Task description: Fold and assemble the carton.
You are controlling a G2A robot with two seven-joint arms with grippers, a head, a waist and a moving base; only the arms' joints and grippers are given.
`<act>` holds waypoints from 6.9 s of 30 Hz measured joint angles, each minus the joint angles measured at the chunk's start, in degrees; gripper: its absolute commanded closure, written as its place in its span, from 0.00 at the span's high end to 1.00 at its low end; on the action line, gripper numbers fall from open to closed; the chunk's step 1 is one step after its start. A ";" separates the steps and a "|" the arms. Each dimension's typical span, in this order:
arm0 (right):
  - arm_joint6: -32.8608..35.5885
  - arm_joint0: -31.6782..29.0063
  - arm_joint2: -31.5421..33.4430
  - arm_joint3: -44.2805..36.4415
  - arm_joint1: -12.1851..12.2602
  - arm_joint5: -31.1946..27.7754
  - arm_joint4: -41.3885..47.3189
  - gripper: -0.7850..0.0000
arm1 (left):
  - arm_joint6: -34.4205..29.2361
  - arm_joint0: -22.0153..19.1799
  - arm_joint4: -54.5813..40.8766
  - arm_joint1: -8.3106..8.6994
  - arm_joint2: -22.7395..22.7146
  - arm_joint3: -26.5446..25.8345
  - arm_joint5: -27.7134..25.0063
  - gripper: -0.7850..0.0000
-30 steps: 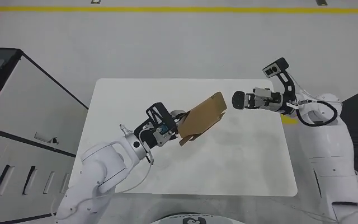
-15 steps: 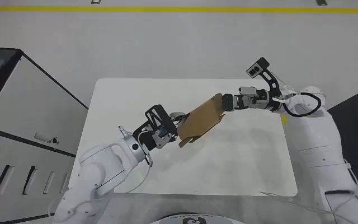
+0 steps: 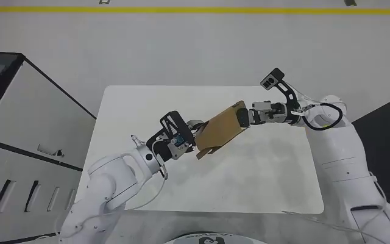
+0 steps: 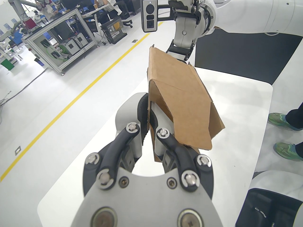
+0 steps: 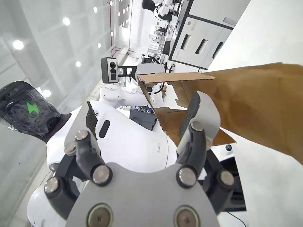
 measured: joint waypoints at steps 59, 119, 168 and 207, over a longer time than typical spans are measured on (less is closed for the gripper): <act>1.94 -1.44 -7.44 -8.44 7.00 -7.78 0.46 0.00 | -1.91 0.16 1.06 1.77 3.59 -0.80 -2.98 0.27; -5.85 -9.85 -8.16 -11.57 3.24 5.32 36.53 0.00 | 11.40 11.70 -16.19 3.31 -20.05 1.50 -2.55 1.00; -12.17 -14.69 0.30 -16.86 3.05 8.11 26.28 0.00 | 11.40 11.70 -16.19 3.31 -20.05 1.50 -2.55 1.00; -9.69 -19.24 9.21 -20.37 4.24 -1.43 10.89 0.00 | 11.40 11.70 -16.19 3.31 -20.05 1.50 -2.55 1.00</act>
